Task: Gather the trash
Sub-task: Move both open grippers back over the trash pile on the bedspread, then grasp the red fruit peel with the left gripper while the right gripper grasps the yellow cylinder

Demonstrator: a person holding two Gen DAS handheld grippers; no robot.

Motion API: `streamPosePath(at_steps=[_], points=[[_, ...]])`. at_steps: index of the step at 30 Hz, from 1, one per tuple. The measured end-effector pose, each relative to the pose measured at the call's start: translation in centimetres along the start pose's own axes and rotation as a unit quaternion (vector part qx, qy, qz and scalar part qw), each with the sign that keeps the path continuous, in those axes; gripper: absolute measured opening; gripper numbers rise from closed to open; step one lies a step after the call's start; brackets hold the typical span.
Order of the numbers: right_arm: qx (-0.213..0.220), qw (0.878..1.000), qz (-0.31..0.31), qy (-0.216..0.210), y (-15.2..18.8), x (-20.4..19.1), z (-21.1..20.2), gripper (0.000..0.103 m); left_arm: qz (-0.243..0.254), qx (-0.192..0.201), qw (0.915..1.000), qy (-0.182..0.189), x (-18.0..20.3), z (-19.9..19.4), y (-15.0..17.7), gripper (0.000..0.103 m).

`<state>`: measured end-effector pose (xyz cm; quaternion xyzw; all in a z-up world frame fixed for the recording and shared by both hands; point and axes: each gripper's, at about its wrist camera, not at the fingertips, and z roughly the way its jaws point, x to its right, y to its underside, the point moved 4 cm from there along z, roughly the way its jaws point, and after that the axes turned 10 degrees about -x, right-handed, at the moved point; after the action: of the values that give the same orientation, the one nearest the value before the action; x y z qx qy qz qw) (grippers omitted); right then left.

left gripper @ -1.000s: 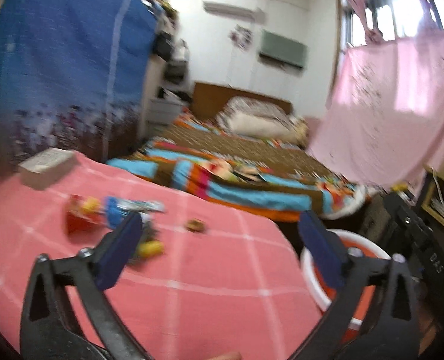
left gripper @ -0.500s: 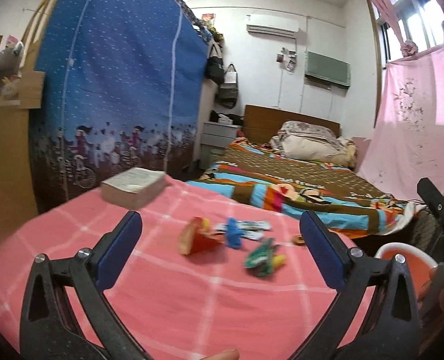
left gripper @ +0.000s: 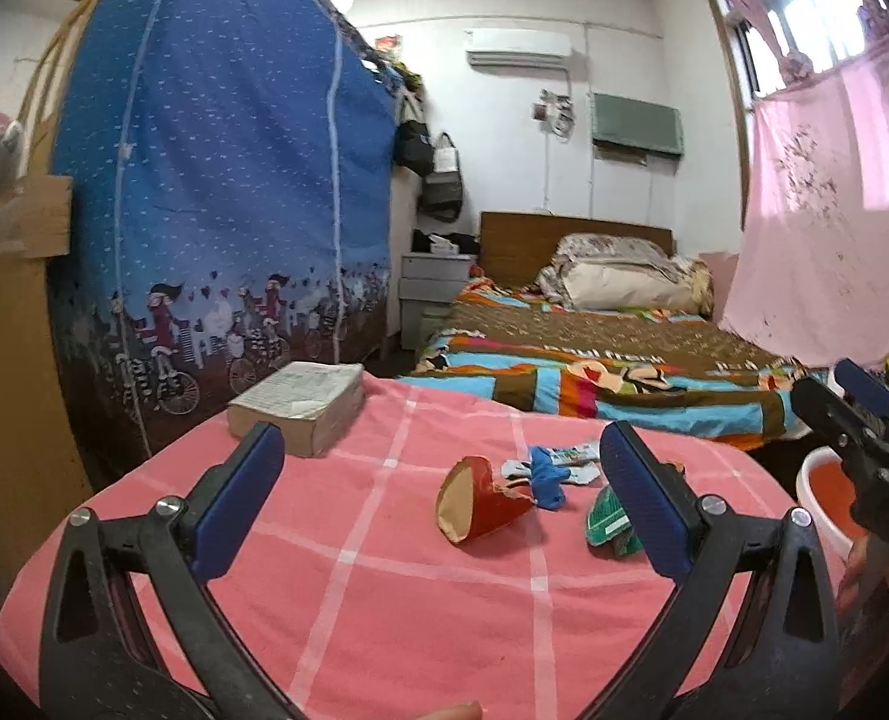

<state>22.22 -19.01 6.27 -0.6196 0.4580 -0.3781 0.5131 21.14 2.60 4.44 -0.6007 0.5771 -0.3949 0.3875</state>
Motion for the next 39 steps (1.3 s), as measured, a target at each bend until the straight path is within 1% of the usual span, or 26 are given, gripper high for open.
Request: streamPosePath(at_steps=[4, 5, 7, 8, 10, 11, 13, 15, 18, 19, 20, 22, 23, 24, 28, 29, 31, 33, 35, 37, 39], points=[[-0.038, 0.999, -0.002, 0.006, 0.4, 0.0, 1.3, 0.103, 0.014, -0.039, 0.9991, 0.012, 0.6, 1.9, 0.3, 0.103], [-0.059, 0.998, 0.000, 0.008, 0.5, 0.2, 2.0, 0.103, 0.015, -0.053, 0.9984, 0.016, 0.7, 2.5, 0.4, 0.103], [-0.091, 0.996, 0.005, 0.008, 0.9, 0.4, 3.1, 0.103, 0.015, -0.075, 0.9968, 0.022, 0.7, 3.4, 0.7, 0.100], [-0.120, 0.993, 0.009, 0.006, 1.2, 0.7, 3.9, 0.103, 0.012, -0.091, 0.9955, 0.025, 0.8, 4.1, 0.8, 0.098], [-0.160, 0.987, 0.014, -0.001, 1.9, 0.8, 5.1, 0.103, 0.008, -0.114, 0.9930, 0.030, 0.6, 5.0, 1.1, 0.090], [-0.184, 0.983, 0.019, -0.008, 2.4, 0.9, 5.9, 0.103, 0.003, -0.131, 0.9908, 0.032, 0.5, 5.6, 1.3, 0.088], [-0.212, 0.977, 0.020, -0.015, 3.0, 0.9, 6.7, 0.103, -0.005, -0.153, 0.9875, 0.037, 0.4, 6.5, 1.6, 0.079], [-0.239, 0.971, 0.012, -0.022, 3.7, 0.4, 7.5, 0.103, -0.010, -0.181, 0.9824, 0.044, 0.5, 7.5, 2.0, 0.072], [-0.260, 0.965, -0.009, -0.029, 4.5, -0.7, 8.1, 0.101, -0.007, -0.214, 0.9756, 0.049, 0.8, 8.6, 2.7, 0.059], [-0.265, 0.964, -0.018, -0.032, 4.7, -1.1, 8.2, 0.098, -0.005, -0.220, 0.9740, 0.051, 0.9, 8.9, 2.8, 0.055], [-0.270, 0.962, -0.025, -0.036, 4.9, -1.4, 8.1, 0.096, -0.003, -0.227, 0.9726, 0.053, 1.0, 9.0, 3.0, 0.053], [-0.279, 0.959, -0.037, -0.040, 5.1, -1.9, 8.4, 0.091, -0.002, -0.235, 0.9705, 0.054, 1.2, 9.3, 3.2, 0.045], [-0.286, 0.956, -0.043, -0.045, 5.3, -2.2, 8.7, 0.083, -0.002, -0.239, 0.9694, 0.054, 1.2, 9.4, 3.3, 0.043], [-0.291, 0.954, -0.046, -0.048, 5.5, -2.3, 8.8, 0.079, -0.002, -0.243, 0.9685, 0.055, 1.2, 9.6, 3.3, 0.038], [-0.304, 0.950, -0.038, -0.066, 5.6, -2.2, 9.3, 0.072, -0.004, -0.250, 0.9668, 0.054, 1.2, 9.8, 3.4, 0.026], [-0.309, 0.948, -0.033, -0.073, 5.7, -2.1, 9.5, 0.072, -0.004, -0.251, 0.9665, 0.055, 1.2, 9.8, 3.4, 0.025], [-0.321, 0.943, -0.022, -0.089, 5.9, -1.9, 9.9, 0.067, -0.004, -0.252, 0.9660, 0.058, 1.2, 9.9, 3.3, 0.021], [-0.332, 0.938, -0.018, -0.100, 6.1, -2.0, 10.2, 0.063, 0.000, -0.251, 0.9663, 0.057, 1.4, 9.9, 3.3, 0.020], [-0.336, 0.936, -0.024, -0.103, 6.2, -2.4, 10.3, 0.061, 0.003, -0.251, 0.9662, 0.058, 1.5, 9.9, 3.3, 0.017], [-0.337, 0.935, -0.029, -0.105, 6.2, -2.7, 10.3, 0.058, 0.005, -0.251, 0.9662, 0.058, 1.6, 9.9, 3.3, 0.011], [-0.340, 0.933, -0.033, -0.112, 6.3, -2.9, 10.3, 0.054, 0.006, -0.249, 0.9667, 0.058, 1.6, 9.9, 3.2, 0.010]])
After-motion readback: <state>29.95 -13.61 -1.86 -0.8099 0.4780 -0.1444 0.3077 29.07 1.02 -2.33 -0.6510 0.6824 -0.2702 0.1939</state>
